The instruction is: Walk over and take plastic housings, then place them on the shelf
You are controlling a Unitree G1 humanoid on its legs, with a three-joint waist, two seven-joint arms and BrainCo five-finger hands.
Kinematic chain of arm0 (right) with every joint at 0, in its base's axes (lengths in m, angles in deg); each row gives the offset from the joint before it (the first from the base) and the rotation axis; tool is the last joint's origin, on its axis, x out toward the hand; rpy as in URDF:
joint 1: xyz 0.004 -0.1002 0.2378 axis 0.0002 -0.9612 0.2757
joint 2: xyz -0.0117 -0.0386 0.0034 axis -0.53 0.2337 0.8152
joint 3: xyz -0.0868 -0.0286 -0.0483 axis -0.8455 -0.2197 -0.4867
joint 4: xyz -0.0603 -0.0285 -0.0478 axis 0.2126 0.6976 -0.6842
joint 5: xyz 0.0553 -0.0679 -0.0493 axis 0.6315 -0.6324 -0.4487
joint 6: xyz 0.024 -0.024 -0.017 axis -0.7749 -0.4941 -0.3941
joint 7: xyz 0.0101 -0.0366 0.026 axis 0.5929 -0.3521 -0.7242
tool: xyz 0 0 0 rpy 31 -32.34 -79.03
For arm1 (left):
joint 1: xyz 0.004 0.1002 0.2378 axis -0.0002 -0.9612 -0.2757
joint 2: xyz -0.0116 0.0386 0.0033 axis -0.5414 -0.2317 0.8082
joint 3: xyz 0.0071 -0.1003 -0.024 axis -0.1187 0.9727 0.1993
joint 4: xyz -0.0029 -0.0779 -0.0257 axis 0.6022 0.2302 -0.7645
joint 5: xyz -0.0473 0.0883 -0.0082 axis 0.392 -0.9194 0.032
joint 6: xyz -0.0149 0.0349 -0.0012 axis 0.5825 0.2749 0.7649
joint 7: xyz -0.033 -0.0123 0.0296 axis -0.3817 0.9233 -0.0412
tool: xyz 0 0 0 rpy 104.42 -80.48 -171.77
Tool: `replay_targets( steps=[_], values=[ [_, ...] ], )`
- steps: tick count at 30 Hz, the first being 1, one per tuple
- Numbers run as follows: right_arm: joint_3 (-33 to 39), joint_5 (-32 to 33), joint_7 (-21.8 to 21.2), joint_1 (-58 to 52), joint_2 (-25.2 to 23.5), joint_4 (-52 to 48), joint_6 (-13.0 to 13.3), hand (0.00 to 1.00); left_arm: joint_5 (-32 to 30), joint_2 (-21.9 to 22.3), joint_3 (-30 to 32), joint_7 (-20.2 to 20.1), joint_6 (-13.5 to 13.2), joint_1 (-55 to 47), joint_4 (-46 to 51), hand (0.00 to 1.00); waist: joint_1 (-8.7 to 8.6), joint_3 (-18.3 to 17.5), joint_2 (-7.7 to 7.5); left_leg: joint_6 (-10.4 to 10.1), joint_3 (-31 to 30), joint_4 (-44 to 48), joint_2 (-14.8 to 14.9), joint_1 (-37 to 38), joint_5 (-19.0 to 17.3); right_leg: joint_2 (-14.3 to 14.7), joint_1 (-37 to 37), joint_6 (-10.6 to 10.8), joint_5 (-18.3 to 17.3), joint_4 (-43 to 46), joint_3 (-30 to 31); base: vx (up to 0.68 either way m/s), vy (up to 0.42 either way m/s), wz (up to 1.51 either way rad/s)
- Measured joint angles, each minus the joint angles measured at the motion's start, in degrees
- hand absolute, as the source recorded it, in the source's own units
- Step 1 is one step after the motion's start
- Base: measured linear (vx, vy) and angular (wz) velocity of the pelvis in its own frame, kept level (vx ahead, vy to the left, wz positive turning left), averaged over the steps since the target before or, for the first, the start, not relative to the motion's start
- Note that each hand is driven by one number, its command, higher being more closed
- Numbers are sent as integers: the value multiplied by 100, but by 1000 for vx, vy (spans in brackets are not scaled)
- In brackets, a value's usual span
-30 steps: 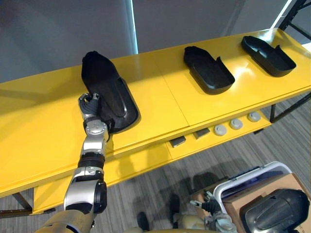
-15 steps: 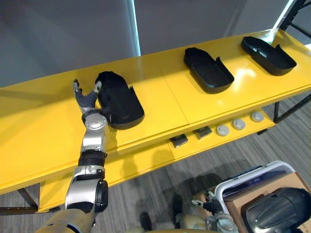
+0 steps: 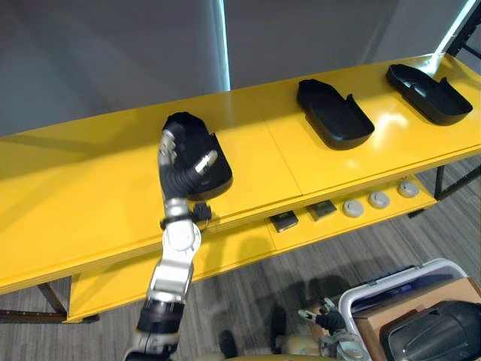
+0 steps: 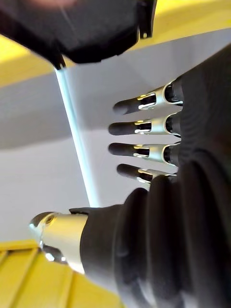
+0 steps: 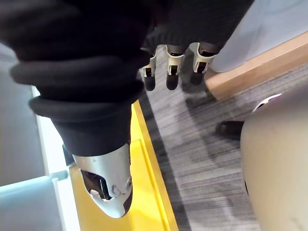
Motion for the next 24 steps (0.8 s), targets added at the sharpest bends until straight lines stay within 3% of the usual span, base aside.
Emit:
replay_targets(
  steps=[6, 16, 24],
  values=[
    [-25, -2, -1, 14, -6, -1, 6, 0, -709, 75, -120, -131, 22, -2, -695, 100, -35, -19, 2, -14, 63, -26, 13, 34, 9, 15, 0, 13, -9, -19, 23, -24, -2, -4],
    [-80, -131, -3, -1, -11, 60, -6, 0, -1032, -51, -27, -91, 326, 467, -1725, 100, -50, -155, -135, 24, 183, -24, -1, 44, -22, 12, -64, 8, 6, -22, 114, 27, 16, -4],
    [-120, -137, -18, 55, -14, 55, -5, 0, -1107, -239, 364, -37, 549, 1285, -2434, 100, -188, -159, -145, 46, 207, 4, -5, 7, -34, 16, -117, 13, 12, -28, 142, 3, 2, -2]
  ],
)
